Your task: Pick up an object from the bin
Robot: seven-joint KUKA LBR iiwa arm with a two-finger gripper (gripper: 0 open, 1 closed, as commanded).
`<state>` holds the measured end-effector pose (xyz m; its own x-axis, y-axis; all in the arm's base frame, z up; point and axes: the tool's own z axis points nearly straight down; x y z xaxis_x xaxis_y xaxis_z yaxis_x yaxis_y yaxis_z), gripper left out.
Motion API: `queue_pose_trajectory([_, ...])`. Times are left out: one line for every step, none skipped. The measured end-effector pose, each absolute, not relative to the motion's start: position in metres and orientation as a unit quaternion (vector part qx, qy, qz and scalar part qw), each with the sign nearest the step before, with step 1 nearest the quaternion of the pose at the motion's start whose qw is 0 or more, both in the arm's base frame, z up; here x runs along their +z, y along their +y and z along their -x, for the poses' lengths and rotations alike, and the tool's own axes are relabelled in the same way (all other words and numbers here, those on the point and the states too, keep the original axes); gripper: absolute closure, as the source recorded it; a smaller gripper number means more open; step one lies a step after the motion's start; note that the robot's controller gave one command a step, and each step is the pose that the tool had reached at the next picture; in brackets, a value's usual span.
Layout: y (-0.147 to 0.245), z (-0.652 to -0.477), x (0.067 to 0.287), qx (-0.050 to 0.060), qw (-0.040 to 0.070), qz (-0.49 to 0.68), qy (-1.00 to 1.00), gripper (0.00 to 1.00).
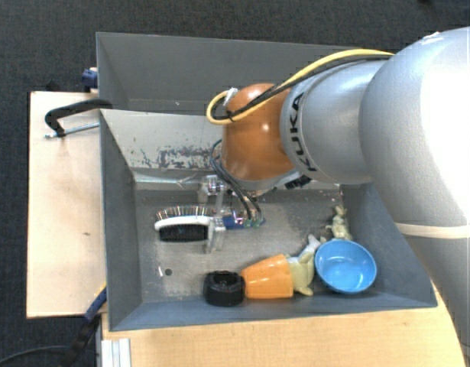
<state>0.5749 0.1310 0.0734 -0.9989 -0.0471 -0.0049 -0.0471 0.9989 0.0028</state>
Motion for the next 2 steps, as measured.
queue_pose_trajectory([0.1321, -0.5760, 0.0745, 0.001, 0.002, 0.023, 1.000, 0.00])
queue_pose_trajectory([0.1318, -0.5756, 0.0740, 0.001, 0.001, 0.023, 1.000, 1.00])
